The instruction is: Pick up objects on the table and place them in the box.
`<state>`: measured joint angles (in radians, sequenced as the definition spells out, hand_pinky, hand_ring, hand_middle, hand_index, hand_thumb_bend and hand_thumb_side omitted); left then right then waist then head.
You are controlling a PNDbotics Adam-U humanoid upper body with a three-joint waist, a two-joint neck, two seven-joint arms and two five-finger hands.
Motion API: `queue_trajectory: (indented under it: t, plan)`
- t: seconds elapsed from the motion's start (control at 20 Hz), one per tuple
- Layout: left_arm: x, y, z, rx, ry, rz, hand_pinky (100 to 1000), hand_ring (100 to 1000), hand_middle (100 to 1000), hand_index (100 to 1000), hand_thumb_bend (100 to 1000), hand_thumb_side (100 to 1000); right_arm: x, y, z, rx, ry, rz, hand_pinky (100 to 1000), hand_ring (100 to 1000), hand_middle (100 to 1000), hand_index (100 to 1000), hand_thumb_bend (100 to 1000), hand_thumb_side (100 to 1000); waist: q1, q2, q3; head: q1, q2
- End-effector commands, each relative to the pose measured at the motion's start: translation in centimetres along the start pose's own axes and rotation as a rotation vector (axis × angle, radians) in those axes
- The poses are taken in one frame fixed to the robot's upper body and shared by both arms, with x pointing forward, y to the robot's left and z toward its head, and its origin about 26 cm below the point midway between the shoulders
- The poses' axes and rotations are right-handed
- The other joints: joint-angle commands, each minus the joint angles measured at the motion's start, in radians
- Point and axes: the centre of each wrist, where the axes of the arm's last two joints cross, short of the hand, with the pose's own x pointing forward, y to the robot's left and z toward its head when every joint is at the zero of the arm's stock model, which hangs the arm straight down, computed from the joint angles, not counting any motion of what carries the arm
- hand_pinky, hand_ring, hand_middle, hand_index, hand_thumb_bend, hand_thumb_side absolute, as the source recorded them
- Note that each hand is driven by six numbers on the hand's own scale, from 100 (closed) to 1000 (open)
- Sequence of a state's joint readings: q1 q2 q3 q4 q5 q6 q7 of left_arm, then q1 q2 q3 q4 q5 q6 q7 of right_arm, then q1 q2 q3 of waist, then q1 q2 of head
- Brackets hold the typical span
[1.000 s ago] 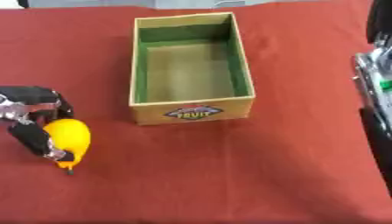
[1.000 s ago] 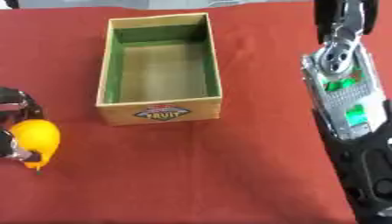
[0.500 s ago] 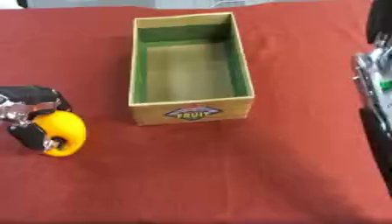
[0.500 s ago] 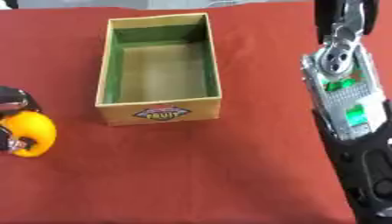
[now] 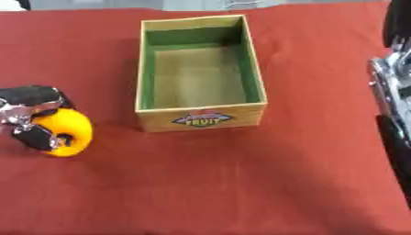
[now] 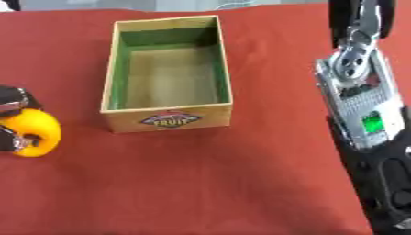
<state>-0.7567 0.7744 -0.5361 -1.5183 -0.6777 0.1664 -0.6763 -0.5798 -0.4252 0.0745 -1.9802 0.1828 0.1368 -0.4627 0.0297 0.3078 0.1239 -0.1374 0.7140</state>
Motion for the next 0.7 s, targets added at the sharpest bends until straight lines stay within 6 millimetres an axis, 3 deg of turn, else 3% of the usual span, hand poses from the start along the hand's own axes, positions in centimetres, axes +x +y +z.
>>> queue_trajectory:
  t: [0.05,0.45,0.5,0.55,0.7]
  plan:
    - [-0.8,2.3,1.9,0.103,0.039,-0.028,311,462,464,584,100,116,0.6,-0.4,-0.3,-0.014,-0.026,-0.004,837,789,682,873,100,1000,0.003,-0.026,0.003,-0.006,-0.004]
    - [0.3,6.9,5.4,0.33,0.043,-0.088,294,455,457,573,100,133,0.5,-0.5,-0.2,-0.006,-0.023,0.005,837,789,683,873,100,1000,0.017,-0.037,0.01,-0.02,0.009]
    - [0.7,7.5,5.7,0.356,0.039,-0.099,303,456,458,574,100,209,0.5,-0.5,-0.2,-0.004,-0.023,0.005,836,789,683,873,100,1000,0.019,-0.039,0.009,-0.021,0.011]
    - [0.9,8.0,6.0,0.374,0.035,-0.109,303,456,458,574,100,136,0.5,-0.4,-0.1,-0.001,-0.023,0.006,836,789,683,873,100,1000,0.022,-0.04,0.009,-0.02,0.013]
    - [1.6,9.5,6.6,0.422,0.022,-0.123,299,454,457,573,100,152,0.4,-0.5,0.0,0.003,-0.019,0.008,836,789,682,873,100,1000,0.029,-0.043,0.005,-0.02,0.017]
